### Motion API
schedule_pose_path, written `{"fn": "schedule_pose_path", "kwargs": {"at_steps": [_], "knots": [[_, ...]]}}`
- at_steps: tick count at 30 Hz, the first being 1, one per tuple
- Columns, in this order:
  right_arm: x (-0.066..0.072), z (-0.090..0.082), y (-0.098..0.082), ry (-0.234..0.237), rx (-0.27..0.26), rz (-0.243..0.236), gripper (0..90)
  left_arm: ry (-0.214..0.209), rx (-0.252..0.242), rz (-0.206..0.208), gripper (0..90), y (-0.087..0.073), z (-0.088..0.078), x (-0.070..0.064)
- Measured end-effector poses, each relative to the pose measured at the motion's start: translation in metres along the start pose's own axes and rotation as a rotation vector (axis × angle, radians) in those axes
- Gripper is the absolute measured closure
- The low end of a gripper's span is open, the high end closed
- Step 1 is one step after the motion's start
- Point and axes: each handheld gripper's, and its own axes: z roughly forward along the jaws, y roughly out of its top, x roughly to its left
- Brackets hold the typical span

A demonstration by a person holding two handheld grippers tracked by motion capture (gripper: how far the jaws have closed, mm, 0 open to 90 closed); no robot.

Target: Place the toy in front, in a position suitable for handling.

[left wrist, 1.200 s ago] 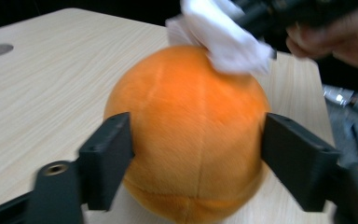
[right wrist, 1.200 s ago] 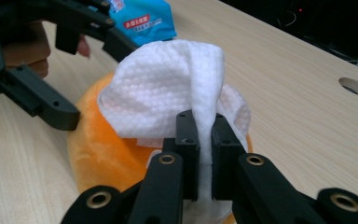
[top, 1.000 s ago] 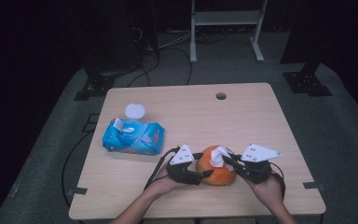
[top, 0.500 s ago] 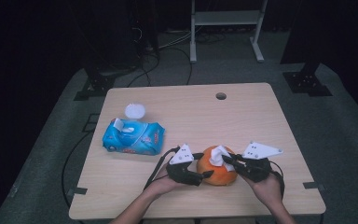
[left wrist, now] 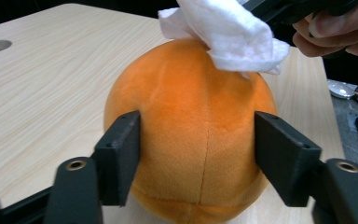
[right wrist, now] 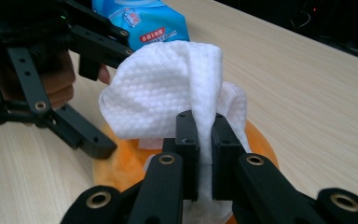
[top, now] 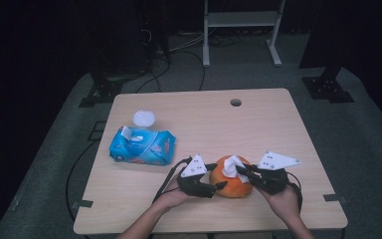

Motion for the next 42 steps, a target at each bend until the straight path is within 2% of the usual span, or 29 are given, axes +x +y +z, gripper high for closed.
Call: {"fn": "schedule_pose_path", "kwargs": {"at_steps": [1,3,6,7,9,12,15,16,17,19,21,22,23,24,26,28,30,33,35,37,39,40,42], "knots": [[0.004,0.000,0.002,0.007,-0.009,-0.013,83.6,-0.002,-0.001,-0.001,26.8,0.000,0.000,0.000],[0.012,0.002,0.005,0.056,-0.035,-0.028,83.5,-0.004,-0.005,-0.003,25.2,0.000,0.001,-0.001],[0.025,0.011,0.009,0.111,-0.030,-0.051,83.4,0.008,-0.004,0.039,30.0,0.003,0.001,-0.006],[0.029,0.014,0.010,0.102,-0.019,-0.070,83.5,0.013,0.001,0.047,30.5,0.003,0.001,-0.007],[0.029,0.014,0.012,0.084,-0.002,-0.083,83.7,0.001,-0.016,0.029,29.0,0.001,0.000,-0.004],[0.021,0.010,0.010,0.048,-0.003,-0.067,83.7,0.005,-0.004,0.015,17.5,0.000,0.001,-0.001],[0.011,0.004,0.009,0.028,-0.019,-0.038,83.8,0.008,0.016,0.006,11.1,-0.003,0.006,-0.002],[0.010,0.003,0.009,0.021,-0.019,-0.034,83.7,0.012,0.022,0.014,13.2,-0.004,0.009,-0.003],[0.010,0.002,0.009,0.020,-0.022,-0.024,83.7,0.015,0.021,0.015,19.2,-0.004,0.009,-0.003],[0.015,0.002,0.010,0.016,-0.027,-0.050,83.7,0.032,0.016,0.028,28.2,-0.003,0.009,-0.005],[0.025,0.005,0.012,0.075,-0.026,-0.062,83.7,0.042,0.014,0.032,35.0,-0.001,0.008,-0.006],[0.029,0.007,0.013,0.078,-0.010,-0.089,83.7,0.044,0.021,0.040,36.0,-0.002,0.008,-0.006],[0.031,0.009,0.014,0.065,0.005,-0.118,83.7,0.045,0.018,0.035,36.6,-0.002,0.008,-0.006],[0.030,0.009,0.014,0.061,0.012,-0.123,83.8,0.045,0.015,0.026,37.1,-0.003,0.007,-0.005],[0.022,0.006,0.015,0.038,0.006,-0.100,83.8,0.045,0.016,0.025,37.6,-0.003,0.006,-0.005],[0.010,-0.002,0.014,-0.017,0.006,-0.083,83.8,0.042,0.013,0.026,37.6,-0.003,0.006,-0.005],[-0.003,-0.007,0.009,-0.023,0.004,-0.033,83.7,0.033,0.009,0.014,35.9,-0.003,0.007,-0.004],[-0.007,-0.008,0.005,-0.032,0.010,-0.016,83.7,-0.001,-0.010,-0.034,24.6,0.000,0.006,0.000],[-0.003,-0.005,0.005,-0.008,0.017,-0.017,83.7,-0.003,-0.025,-0.066,19.9,0.001,0.006,0.001],[0.005,0.000,0.006,0.035,0.032,-0.024,83.6,-0.004,-0.023,-0.065,18.9,0.001,0.006,0.001],[0.014,0.004,0.008,0.065,0.047,-0.037,83.6,0.016,-0.003,-0.017,25.3,0.000,0.005,-0.001],[0.016,0.005,0.009,0.065,0.048,-0.050,83.6,0.020,0.006,0.000,28.9,-0.002,0.004,-0.002],[0.016,0.006,0.010,0.067,0.052,-0.068,83.7,0.021,0.011,-0.002,34.1,-0.003,0.003,0.000]]}}
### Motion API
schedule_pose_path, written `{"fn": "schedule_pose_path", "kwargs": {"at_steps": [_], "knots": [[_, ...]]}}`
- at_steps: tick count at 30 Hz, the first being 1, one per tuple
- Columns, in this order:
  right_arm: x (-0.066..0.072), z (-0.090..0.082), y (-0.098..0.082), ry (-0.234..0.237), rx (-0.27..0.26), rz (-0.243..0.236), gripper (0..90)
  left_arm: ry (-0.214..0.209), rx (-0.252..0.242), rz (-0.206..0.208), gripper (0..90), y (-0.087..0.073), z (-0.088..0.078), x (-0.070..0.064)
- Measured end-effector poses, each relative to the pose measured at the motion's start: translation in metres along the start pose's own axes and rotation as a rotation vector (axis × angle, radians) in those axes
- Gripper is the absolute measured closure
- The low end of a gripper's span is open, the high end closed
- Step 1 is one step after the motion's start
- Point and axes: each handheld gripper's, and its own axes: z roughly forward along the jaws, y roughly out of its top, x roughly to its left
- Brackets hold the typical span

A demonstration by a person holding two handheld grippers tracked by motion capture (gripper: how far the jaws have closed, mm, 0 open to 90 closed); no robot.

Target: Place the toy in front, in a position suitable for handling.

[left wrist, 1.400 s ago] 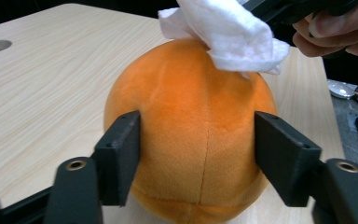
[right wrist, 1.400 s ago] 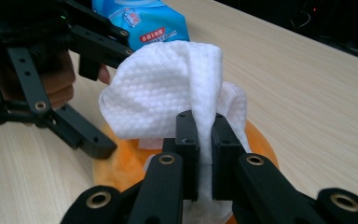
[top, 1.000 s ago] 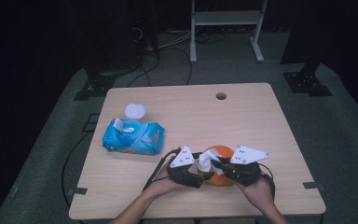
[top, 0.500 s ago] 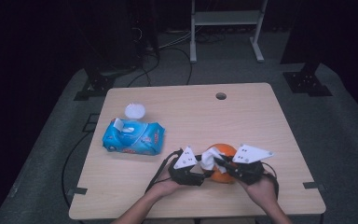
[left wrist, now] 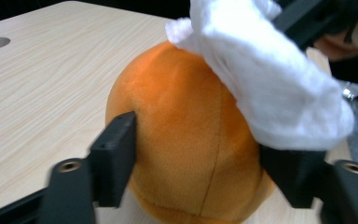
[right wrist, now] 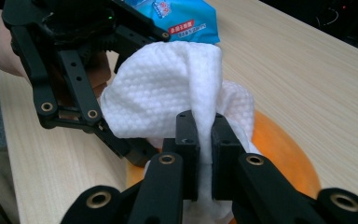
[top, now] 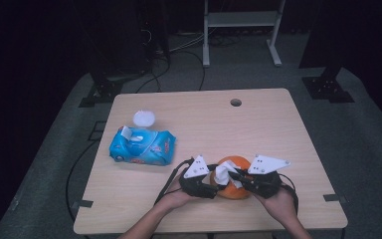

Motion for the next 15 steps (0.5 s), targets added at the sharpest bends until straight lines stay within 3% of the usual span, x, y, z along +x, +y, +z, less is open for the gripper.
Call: {"fn": "schedule_pose_path", "kwargs": {"at_steps": [3,5,8,9,11,15], "knots": [[-0.011,-0.005,-0.003,-0.042,-0.001,0.028,83.7,-0.003,0.021,-0.008,34.6,-0.002,-0.002,0.005],[-0.020,-0.009,-0.010,-0.049,-0.007,0.079,83.7,-0.009,0.014,-0.012,31.2,-0.002,-0.003,0.007],[-0.020,-0.005,-0.014,-0.031,-0.013,0.098,83.6,-0.007,-0.060,0.012,20.3,0.006,-0.003,0.002],[-0.016,-0.002,-0.012,-0.005,-0.023,0.083,83.6,0.000,-0.057,0.025,20.6,0.007,-0.001,0.000],[-0.009,0.002,-0.009,0.006,-0.023,0.057,83.5,0.019,-0.027,0.057,24.9,0.005,0.000,-0.002],[-0.015,0.002,-0.010,-0.006,-0.012,0.066,83.6,0.014,-0.009,0.036,33.1,-0.001,-0.004,0.005]]}}
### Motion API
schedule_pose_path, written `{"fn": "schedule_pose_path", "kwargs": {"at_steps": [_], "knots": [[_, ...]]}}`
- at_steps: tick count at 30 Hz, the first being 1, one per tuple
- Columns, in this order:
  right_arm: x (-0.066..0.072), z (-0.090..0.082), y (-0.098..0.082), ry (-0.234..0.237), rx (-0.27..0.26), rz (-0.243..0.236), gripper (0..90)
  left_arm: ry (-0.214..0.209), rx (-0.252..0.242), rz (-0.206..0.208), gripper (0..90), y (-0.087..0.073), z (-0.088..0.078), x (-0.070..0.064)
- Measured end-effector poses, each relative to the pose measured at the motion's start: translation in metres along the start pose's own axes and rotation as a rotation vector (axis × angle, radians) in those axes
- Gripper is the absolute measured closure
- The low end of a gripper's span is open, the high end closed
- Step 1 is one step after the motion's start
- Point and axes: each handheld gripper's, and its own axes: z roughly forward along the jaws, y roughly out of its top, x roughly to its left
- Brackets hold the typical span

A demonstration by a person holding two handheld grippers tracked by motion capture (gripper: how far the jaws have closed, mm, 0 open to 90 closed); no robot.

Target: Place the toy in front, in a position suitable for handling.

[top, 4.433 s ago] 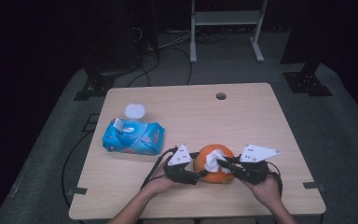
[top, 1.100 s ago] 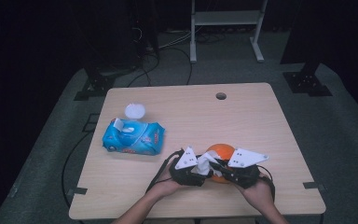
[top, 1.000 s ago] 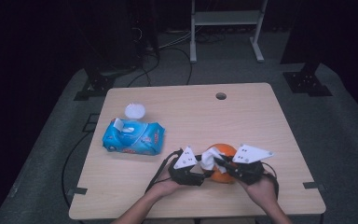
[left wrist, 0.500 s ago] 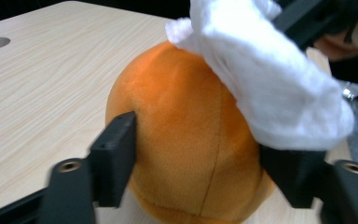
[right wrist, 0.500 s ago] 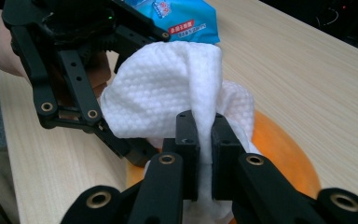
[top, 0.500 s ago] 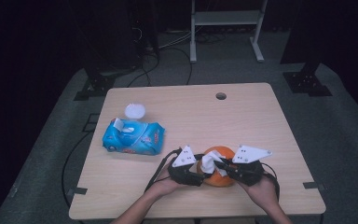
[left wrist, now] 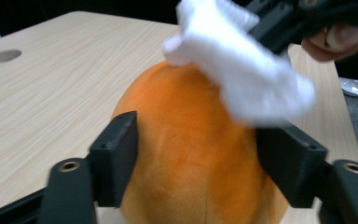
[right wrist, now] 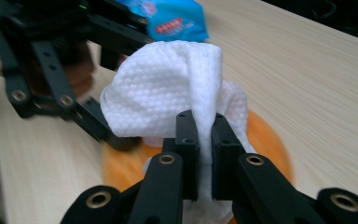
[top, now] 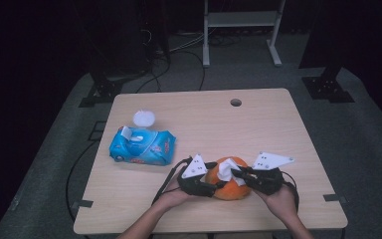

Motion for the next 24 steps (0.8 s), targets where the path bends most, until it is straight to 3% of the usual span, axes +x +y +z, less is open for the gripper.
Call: {"fn": "schedule_pose_path", "kwargs": {"at_steps": [3,5,8,9,11,13,17,20,24], "knots": [[-0.013,-0.006,-0.007,-0.054,0.017,0.030,83.7,-0.011,0.022,-0.026,34.9,-0.005,-0.006,0.008],[-0.019,-0.008,-0.012,-0.057,0.020,0.063,83.7,-0.018,0.017,-0.035,34.1,-0.006,-0.007,0.010],[-0.013,-0.005,-0.010,-0.050,0.013,0.047,83.7,-0.013,-0.029,-0.034,19.0,0.000,-0.006,0.007],[-0.010,-0.005,-0.008,-0.046,0.007,0.037,83.6,-0.009,-0.034,-0.026,19.0,0.002,-0.005,0.004],[-0.005,-0.003,-0.004,-0.014,-0.014,0.015,83.6,0.000,-0.017,0.013,24.5,0.002,-0.002,0.001],[-0.002,-0.002,-0.002,-0.006,-0.008,-0.001,83.6,0.007,0.000,0.020,30.4,0.000,-0.002,0.001],[-0.013,-0.002,-0.009,-0.024,0.022,0.027,83.6,0.001,0.000,-0.011,35.3,-0.004,-0.004,0.008],[-0.021,-0.003,-0.016,-0.037,0.038,0.080,83.6,-0.010,0.007,-0.027,35.8,-0.007,-0.007,0.012],[-0.014,-0.006,-0.010,0.008,-0.021,0.069,83.6,-0.015,0.013,-0.052,36.6,-0.011,-0.010,0.017]]}}
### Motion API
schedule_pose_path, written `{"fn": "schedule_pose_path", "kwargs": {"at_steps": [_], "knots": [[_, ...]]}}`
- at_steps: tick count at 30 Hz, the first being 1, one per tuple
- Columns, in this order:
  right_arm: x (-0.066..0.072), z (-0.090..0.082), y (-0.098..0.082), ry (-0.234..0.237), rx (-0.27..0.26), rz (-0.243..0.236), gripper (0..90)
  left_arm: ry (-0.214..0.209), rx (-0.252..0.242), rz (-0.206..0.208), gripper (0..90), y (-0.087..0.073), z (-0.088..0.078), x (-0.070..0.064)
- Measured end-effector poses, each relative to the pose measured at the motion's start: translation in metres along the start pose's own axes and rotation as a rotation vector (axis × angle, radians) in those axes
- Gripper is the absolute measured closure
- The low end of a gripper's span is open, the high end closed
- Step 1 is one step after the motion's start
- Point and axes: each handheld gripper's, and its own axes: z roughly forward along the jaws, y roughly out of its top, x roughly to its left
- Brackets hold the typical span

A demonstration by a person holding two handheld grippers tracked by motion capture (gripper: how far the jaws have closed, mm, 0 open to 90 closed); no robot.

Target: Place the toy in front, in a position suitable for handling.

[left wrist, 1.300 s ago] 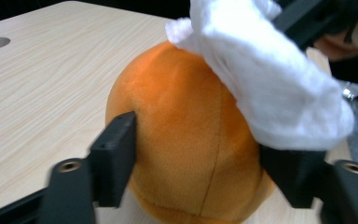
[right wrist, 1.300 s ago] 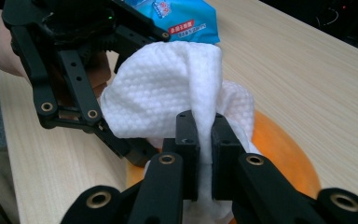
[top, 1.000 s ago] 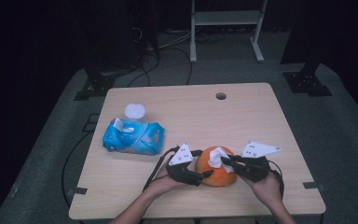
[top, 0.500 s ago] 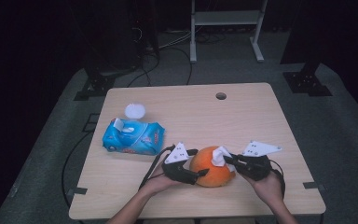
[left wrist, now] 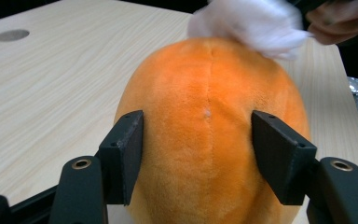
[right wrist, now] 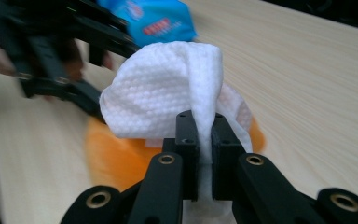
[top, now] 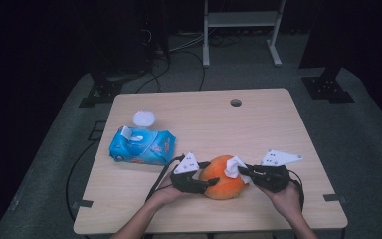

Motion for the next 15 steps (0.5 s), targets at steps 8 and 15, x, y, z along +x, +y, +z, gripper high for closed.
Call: {"fn": "schedule_pose_path", "kwargs": {"at_steps": [8,15], "knots": [[-0.009,0.006,-0.009,-0.016,0.071,0.010,83.6,-0.024,0.006,-0.011,38.4,-0.004,-0.004,0.005],[0.005,0.004,0.003,0.033,0.022,-0.061,83.5,-0.023,0.003,-0.019,38.5,-0.006,-0.005,0.006]]}}
